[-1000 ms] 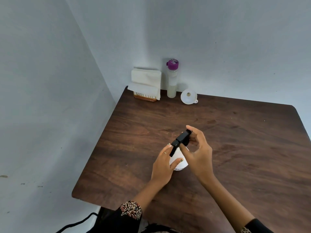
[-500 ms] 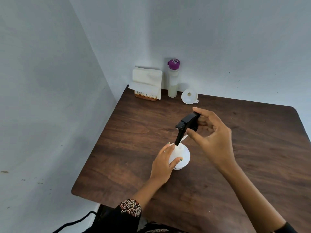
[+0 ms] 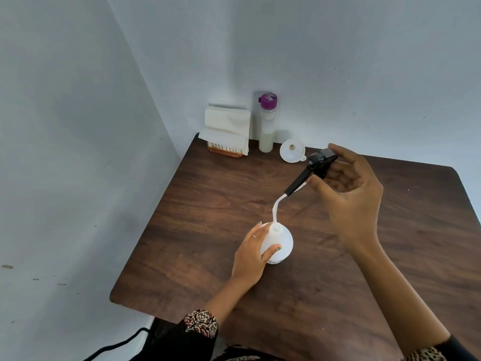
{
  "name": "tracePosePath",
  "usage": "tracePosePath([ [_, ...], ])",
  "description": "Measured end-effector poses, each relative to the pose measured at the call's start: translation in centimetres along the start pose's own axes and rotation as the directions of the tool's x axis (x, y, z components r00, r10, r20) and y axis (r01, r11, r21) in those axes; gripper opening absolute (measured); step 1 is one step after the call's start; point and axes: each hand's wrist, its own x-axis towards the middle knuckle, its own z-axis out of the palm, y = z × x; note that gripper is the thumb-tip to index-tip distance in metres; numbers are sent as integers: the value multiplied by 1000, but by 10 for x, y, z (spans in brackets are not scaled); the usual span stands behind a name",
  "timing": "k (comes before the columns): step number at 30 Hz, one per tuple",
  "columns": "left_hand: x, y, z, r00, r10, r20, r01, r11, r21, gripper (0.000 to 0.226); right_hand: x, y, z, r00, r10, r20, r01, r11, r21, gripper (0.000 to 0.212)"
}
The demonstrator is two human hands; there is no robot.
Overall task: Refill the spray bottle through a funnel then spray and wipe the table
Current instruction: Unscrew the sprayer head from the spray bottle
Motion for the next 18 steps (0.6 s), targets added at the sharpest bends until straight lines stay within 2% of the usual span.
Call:
tracePosePath([
  [6, -2, 1, -2, 1000, 16, -19, -16, 1000, 6, 52, 21, -6, -6, 957, 175, -231, -109, 955, 275, 51],
  [9, -2, 2, -3, 999, 27, -27, -27, 1000, 3, 51, 41, -8, -23, 916, 251, -314, -141, 931, 335, 52],
  [12, -1, 3, -4, 999, 37, -29, -37, 999, 10, 51, 61, -1, -48, 909, 293, -296, -222, 942, 252, 51],
  [15, -2, 3, -4, 999, 40, -25, -39, 999, 14, 51, 70, 20, -69, 909, 383, -166, -370, 923, 102, 51],
  [18, -2, 3, -4, 999, 34, -33, -34, 999, 17, 52, 66, 56, -71, 832, 550, -70, -555, 827, -95, 58],
])
